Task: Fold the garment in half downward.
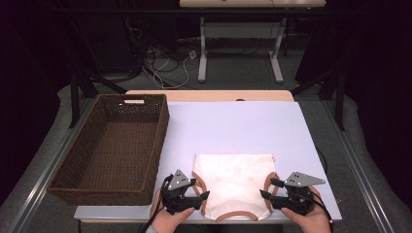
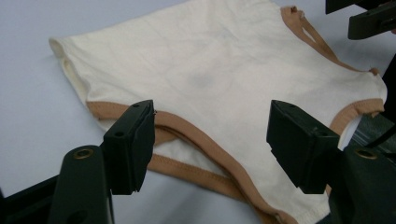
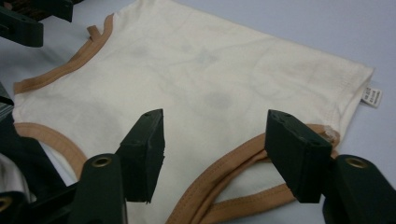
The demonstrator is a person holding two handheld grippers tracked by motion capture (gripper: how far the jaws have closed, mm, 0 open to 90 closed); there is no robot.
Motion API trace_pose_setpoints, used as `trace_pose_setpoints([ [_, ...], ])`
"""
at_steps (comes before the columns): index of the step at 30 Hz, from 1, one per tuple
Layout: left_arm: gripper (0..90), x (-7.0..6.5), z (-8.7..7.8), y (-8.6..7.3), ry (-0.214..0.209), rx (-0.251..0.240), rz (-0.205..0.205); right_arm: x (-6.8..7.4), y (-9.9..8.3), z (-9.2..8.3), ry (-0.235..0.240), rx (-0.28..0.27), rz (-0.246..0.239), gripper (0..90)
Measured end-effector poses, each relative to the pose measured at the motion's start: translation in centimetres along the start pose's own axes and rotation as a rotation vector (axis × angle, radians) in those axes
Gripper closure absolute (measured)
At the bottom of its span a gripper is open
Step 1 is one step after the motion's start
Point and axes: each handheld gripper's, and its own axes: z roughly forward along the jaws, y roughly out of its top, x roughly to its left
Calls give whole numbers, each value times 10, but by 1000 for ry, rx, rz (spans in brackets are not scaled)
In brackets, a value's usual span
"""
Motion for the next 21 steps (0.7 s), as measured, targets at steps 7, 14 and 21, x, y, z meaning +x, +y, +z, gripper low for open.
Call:
trace_pose_setpoints([
  [7,296,8,3,11,15,-8,-17,-6,11,2,-33,-6,-6,317],
  [14,297,20,4,26,-16,-44,-76,-11,26,8,-27,-11,-1,300],
  [21,310,35,5,38,0,-43,-104,-15,41,15,-40,-4,-33,297],
])
